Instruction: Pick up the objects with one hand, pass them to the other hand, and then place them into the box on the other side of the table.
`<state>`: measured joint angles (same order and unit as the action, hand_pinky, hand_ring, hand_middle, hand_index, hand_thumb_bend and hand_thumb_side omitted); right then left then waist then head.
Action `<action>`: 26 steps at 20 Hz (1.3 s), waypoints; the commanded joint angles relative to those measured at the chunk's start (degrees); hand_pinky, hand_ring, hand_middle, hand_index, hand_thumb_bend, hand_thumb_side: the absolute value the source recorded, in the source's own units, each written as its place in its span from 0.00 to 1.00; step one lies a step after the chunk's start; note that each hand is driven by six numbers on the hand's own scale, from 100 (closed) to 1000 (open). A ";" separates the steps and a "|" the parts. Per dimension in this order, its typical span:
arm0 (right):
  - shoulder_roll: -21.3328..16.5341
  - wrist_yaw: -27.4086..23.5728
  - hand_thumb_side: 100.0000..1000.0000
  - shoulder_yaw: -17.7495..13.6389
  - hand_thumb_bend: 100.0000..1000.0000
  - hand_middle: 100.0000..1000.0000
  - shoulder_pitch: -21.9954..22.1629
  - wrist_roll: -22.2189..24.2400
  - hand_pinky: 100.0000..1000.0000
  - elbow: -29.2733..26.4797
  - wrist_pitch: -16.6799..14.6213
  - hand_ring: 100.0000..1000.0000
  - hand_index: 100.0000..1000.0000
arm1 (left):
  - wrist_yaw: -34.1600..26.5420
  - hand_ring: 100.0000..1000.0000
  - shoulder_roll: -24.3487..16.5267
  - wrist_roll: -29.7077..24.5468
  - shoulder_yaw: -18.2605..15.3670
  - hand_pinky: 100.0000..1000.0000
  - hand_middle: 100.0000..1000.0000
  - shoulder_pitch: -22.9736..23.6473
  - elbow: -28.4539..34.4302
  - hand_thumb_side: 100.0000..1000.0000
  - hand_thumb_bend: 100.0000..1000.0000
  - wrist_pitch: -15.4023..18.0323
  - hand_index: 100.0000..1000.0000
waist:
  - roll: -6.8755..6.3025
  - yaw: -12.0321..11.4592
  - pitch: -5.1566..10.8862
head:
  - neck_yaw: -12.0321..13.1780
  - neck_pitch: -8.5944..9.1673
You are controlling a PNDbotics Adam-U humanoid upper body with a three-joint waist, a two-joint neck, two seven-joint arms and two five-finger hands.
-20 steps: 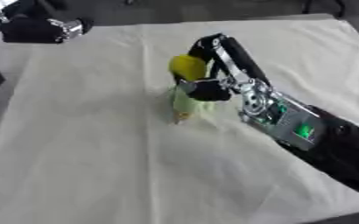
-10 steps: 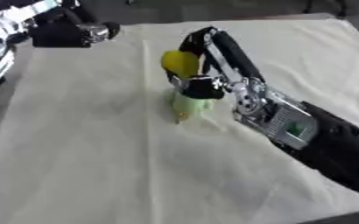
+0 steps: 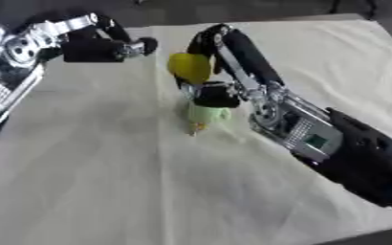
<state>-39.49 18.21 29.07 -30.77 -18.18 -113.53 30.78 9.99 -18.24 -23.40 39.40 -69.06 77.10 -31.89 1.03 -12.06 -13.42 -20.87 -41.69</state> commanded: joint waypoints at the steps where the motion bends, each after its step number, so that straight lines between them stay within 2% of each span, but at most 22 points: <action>1: -0.45 1.14 0.00 -0.57 0.18 0.40 -0.93 0.59 0.34 -1.06 -0.39 0.49 0.48 | -0.53 0.72 0.12 -0.80 -0.20 0.84 0.74 -1.13 0.22 0.72 0.40 -0.05 0.76 | -0.85 0.05 1.10 | 0.09 0.05; 4: -0.42 1.39 0.00 -0.61 0.18 0.40 -0.92 0.80 0.34 -1.06 -0.41 0.49 0.48 | -0.55 0.72 0.17 -0.92 -0.21 0.84 0.74 -1.12 0.15 0.72 0.40 -0.01 0.76 | -0.85 0.06 1.10 | 0.10 0.05; 5: -0.41 1.66 0.00 -0.55 0.18 0.40 -1.04 0.87 0.34 -1.06 -0.64 0.49 0.48 | -0.82 0.73 0.57 -1.21 0.02 0.86 0.75 -0.74 0.04 0.77 0.48 0.08 0.77 | -0.89 0.13 1.02 | 0.18 0.11; 7: -0.28 2.44 0.00 -0.55 0.18 0.40 -1.01 1.09 0.35 -1.06 -1.04 0.49 0.48 | -2.11 0.73 1.26 -2.52 0.04 0.86 0.75 -0.22 -0.48 0.79 0.50 0.21 0.77 | -0.92 0.17 0.96 | 0.23 0.12; 8: -0.18 2.77 0.00 -0.56 0.21 0.40 -0.97 1.24 0.35 -1.06 -1.12 0.49 0.48 | -2.67 0.73 1.44 -3.15 -0.11 0.86 0.75 -0.13 -0.67 0.80 0.51 0.23 0.77 | -0.91 0.18 0.93 | 0.25 0.10; 9: -0.06 3.01 0.00 -0.54 0.18 0.40 -0.96 1.40 0.35 -1.06 -1.15 0.49 0.48 | -3.02 0.73 1.62 -3.59 -0.24 0.86 0.75 -0.03 -0.87 0.82 0.54 0.24 0.77 | -0.89 0.19 0.90 | 0.24 0.06; 17: 0.41 4.65 0.00 -0.58 0.18 0.40 -1.05 2.77 0.35 -1.06 -1.74 0.49 0.48 | -2.59 0.74 3.20 -5.63 -0.33 0.87 0.76 0.43 -2.62 0.88 0.61 0.83 0.78 | -0.92 0.24 0.87 | 0.24 -0.26; 18: 0.45 4.72 0.00 -0.61 0.18 0.40 -1.05 2.96 0.35 -1.06 -1.94 0.49 0.48 | -2.47 0.74 3.39 -5.80 -0.36 0.87 0.76 0.50 -2.85 0.88 0.61 0.94 0.78 | -0.93 0.25 0.87 | 0.23 -0.30; 22: 0.69 4.83 0.00 -0.67 0.18 0.40 -1.12 3.71 0.34 -1.06 -2.21 0.49 0.48 | -1.91 0.74 4.19 -6.49 -0.47 0.87 0.76 0.84 -4.07 0.78 0.58 1.47 0.78 | -0.96 0.32 0.84 | 0.10 -0.49; 26: 0.82 4.84 0.00 -0.60 0.18 0.40 -1.25 4.17 0.34 -1.06 -1.79 0.49 0.48 | -1.13 0.74 5.02 -6.78 -0.68 0.87 0.76 0.99 -4.82 0.75 0.58 2.24 0.77 | -1.02 0.33 0.76 | 0.09 -0.58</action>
<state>-38.10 22.68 29.07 -31.19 -14.21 -113.53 28.94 8.41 -13.20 -30.05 39.65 -67.07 72.08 -29.99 0.78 -11.77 -13.50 -20.80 -42.22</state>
